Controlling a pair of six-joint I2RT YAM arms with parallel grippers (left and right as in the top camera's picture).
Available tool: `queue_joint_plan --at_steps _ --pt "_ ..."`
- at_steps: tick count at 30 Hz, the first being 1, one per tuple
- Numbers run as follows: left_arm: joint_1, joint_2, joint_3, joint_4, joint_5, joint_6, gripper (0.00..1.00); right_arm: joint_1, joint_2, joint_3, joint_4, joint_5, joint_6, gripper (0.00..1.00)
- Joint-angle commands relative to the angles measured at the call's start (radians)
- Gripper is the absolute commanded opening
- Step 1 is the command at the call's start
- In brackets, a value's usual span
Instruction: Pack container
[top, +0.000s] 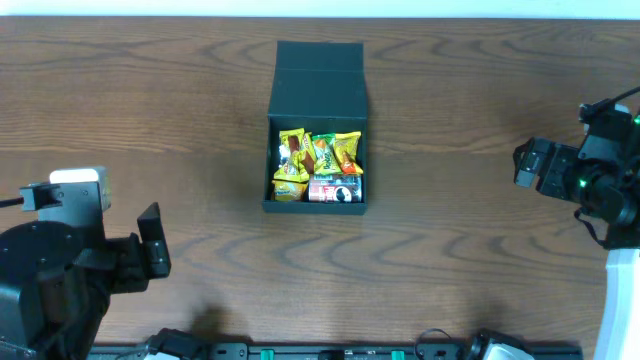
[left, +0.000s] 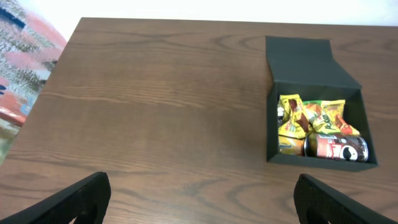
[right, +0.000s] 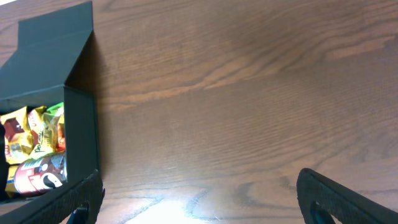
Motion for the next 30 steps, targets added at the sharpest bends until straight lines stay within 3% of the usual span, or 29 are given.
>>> queue_joint_plan --at_steps 1,8,16,21,30 --pt "0.047 -0.037 0.000 -0.002 -0.014 0.018 0.95 0.010 -0.002 0.006 -0.002 -0.007 -0.016 0.99" --pt "0.220 -0.136 -0.099 0.129 -0.019 0.007 0.95 0.010 -0.002 0.006 -0.002 -0.007 -0.016 0.99" --pt "0.423 -0.428 -0.744 0.546 0.076 0.007 0.95 0.010 -0.002 0.006 -0.002 -0.007 -0.015 0.99" --pt "0.443 -0.580 -1.052 0.724 0.145 0.006 0.95 0.010 -0.002 0.006 -0.002 -0.007 -0.016 0.99" --pt "0.443 -0.766 -1.379 0.876 0.225 0.006 0.95 0.010 -0.002 0.006 -0.002 -0.007 -0.016 0.99"
